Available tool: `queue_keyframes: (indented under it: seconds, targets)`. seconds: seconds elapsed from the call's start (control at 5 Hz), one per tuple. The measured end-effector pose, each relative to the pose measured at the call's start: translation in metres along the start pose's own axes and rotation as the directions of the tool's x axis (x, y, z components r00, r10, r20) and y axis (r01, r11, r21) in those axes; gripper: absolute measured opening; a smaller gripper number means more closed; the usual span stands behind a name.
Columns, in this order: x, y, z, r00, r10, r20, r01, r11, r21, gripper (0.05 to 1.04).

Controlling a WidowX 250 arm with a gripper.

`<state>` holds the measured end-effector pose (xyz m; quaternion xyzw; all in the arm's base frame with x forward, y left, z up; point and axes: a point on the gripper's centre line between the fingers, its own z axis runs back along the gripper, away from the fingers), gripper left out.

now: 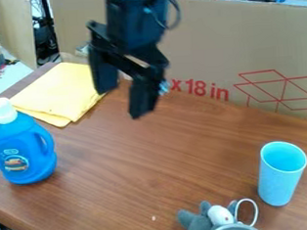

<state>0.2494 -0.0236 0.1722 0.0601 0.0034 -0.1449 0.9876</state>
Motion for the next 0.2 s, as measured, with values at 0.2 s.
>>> queue_keyframes:
  seconds: [0.2]
  targets:
    - [-0.0065,0.0236,0.003,0.999,0.01,0.05,-0.006,0.997,-0.076,1.008]
